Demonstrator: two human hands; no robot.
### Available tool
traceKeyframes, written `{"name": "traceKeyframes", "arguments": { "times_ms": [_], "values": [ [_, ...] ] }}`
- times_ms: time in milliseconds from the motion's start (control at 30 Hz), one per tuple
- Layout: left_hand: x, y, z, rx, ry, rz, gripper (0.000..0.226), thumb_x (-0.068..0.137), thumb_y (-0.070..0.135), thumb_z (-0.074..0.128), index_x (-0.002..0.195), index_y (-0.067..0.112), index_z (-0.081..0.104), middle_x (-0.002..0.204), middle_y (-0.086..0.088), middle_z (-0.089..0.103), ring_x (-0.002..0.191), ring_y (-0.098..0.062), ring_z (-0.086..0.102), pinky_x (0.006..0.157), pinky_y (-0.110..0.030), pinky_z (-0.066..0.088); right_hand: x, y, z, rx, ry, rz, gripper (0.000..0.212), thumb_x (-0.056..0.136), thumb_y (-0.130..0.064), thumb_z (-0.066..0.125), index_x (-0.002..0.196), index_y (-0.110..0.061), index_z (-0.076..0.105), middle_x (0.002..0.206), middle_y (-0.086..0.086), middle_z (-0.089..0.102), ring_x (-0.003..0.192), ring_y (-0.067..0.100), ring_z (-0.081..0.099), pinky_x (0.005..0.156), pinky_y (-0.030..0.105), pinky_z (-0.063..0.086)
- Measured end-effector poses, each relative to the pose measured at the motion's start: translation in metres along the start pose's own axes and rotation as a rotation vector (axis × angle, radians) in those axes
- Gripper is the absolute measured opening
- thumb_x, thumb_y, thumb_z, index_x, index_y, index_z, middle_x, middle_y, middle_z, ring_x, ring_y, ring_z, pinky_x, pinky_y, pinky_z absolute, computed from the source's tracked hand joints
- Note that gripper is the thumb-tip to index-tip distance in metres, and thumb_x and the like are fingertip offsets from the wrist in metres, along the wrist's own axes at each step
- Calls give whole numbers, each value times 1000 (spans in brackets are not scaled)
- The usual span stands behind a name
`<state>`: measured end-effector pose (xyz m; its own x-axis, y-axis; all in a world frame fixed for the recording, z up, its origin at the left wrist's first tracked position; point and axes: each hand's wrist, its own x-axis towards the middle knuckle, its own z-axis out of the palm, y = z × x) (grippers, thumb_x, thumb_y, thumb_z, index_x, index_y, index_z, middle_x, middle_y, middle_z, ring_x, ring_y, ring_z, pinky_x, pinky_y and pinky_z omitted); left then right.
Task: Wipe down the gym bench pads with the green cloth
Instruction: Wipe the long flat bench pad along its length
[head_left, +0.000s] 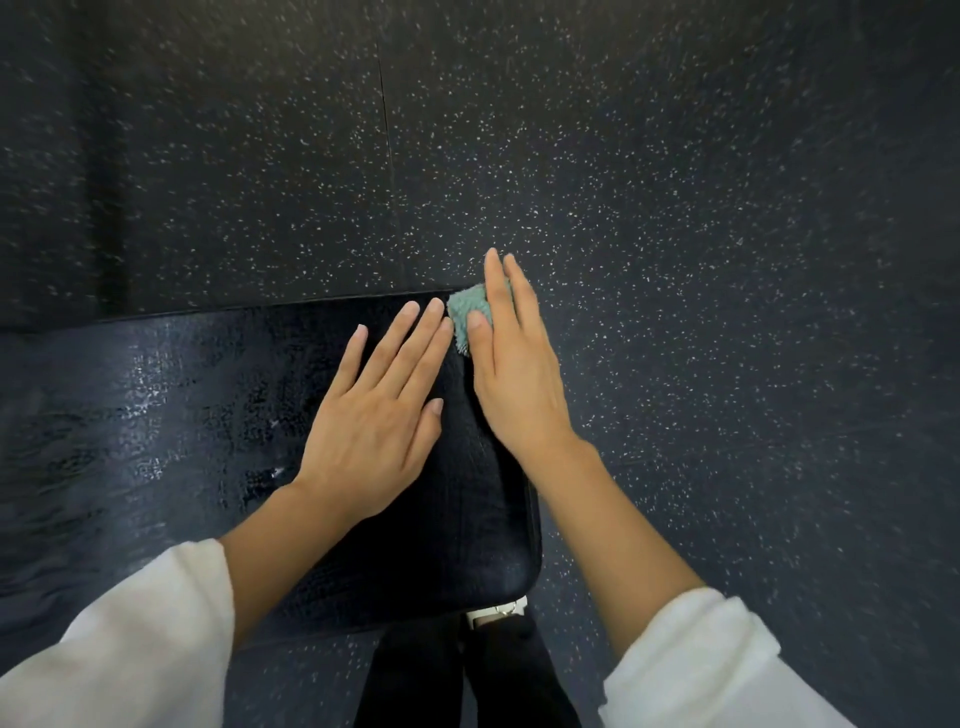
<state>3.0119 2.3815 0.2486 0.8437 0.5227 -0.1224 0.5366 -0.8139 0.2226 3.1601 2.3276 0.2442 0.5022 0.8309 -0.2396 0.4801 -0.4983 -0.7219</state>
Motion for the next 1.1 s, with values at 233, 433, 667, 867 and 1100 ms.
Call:
{"name": "traceKeyframes", "arguments": {
  "times_ms": [233, 433, 667, 867, 1100],
  "values": [
    [0, 0, -1, 7, 10, 3, 59, 100, 31, 21, 155, 9, 18, 163, -4, 12, 151, -19, 9, 121, -47, 14, -38, 5, -1, 1, 9, -6, 53, 101, -40, 19, 153, -33, 13, 161, -18, 0, 147, 6, 15, 110, 39, 39],
    [1, 0, 0, -14, 9, 1, 59, 100, 31, 23, 155, 10, 18, 164, -3, 12, 151, -18, 7, 121, -47, 14, -104, 13, 4, -21, -35, 17, 54, 101, -41, 15, 154, -34, 8, 160, -20, -11, 148, 5, 5, 111, 44, 38],
    [0, 1, 2, -17, 21, -3, 59, 100, 31, 23, 155, 10, 18, 164, -3, 11, 151, -17, 7, 121, -47, 13, -78, 13, 7, 30, 1, 2, 52, 102, -39, 17, 153, -33, 6, 160, -19, -8, 148, 9, 10, 110, 45, 39],
    [0, 0, 2, 3, 25, -5, 59, 100, 31, 21, 155, 10, 16, 164, -3, 10, 151, -17, 7, 122, -45, 10, -2, 7, -2, 41, -10, -46, 50, 105, -32, 24, 154, -26, 15, 162, -10, 6, 148, 12, 13, 113, 45, 33],
    [-1, 1, 3, 0, 33, -7, 59, 100, 32, 21, 155, 10, 17, 164, -2, 10, 151, -17, 7, 122, -45, 11, -36, 16, -2, 17, -4, -78, 51, 104, -32, 23, 154, -24, 18, 162, -12, 2, 148, 7, 11, 114, 42, 33]
  ]
}}
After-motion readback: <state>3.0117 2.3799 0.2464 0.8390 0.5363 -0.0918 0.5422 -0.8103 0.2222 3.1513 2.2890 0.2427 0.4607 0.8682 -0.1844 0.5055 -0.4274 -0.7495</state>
